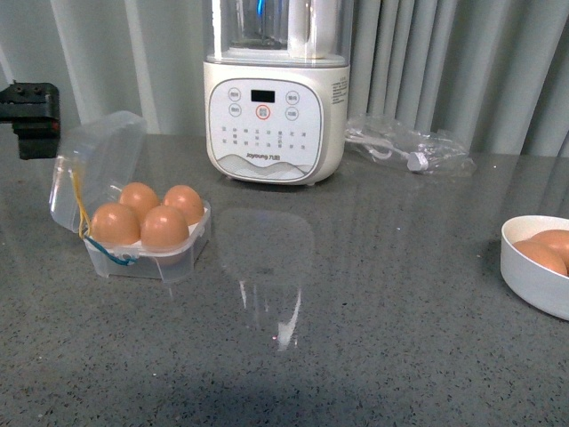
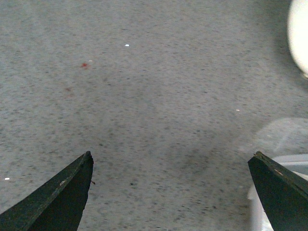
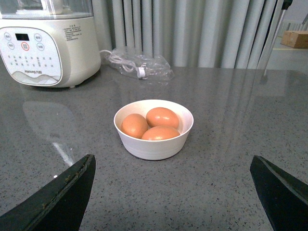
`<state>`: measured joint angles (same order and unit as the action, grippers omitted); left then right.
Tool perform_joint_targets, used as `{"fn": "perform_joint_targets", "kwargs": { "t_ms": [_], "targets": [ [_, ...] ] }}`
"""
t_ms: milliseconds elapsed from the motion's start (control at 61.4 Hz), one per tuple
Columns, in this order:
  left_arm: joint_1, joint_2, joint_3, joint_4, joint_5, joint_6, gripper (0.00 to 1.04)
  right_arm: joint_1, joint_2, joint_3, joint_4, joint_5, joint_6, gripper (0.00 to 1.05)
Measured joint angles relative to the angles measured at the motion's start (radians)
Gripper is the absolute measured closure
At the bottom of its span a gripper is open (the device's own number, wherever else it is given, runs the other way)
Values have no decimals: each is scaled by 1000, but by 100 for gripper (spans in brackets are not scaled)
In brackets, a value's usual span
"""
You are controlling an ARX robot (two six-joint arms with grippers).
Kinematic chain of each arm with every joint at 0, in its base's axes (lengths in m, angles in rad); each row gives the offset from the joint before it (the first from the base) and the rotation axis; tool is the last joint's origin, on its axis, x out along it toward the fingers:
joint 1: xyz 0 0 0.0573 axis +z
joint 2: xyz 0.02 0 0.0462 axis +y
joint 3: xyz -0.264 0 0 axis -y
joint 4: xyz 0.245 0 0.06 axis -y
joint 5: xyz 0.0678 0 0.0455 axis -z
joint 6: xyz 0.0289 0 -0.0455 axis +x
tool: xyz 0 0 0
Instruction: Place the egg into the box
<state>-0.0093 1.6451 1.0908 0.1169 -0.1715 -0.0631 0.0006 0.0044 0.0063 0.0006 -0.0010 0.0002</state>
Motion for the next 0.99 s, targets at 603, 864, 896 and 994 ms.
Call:
{"fn": "perform_joint_targets", "kwargs": {
  "t_ms": [603, 864, 896, 994],
  "targets": [
    [-248, -349, -149, 10, 24, -65, 7, 0, 0, 0, 0, 0, 0, 7],
    [-300, -637, -244, -125, -60, -64, 7, 0, 0, 0, 0, 0, 0, 7],
    [-308, -673, -253, -155, -74, -64, 7, 0, 0, 0, 0, 0, 0, 7],
    [-329, -759, -268, -206, -93, -69, 7, 0, 0, 0, 0, 0, 0, 7]
  ]
}}
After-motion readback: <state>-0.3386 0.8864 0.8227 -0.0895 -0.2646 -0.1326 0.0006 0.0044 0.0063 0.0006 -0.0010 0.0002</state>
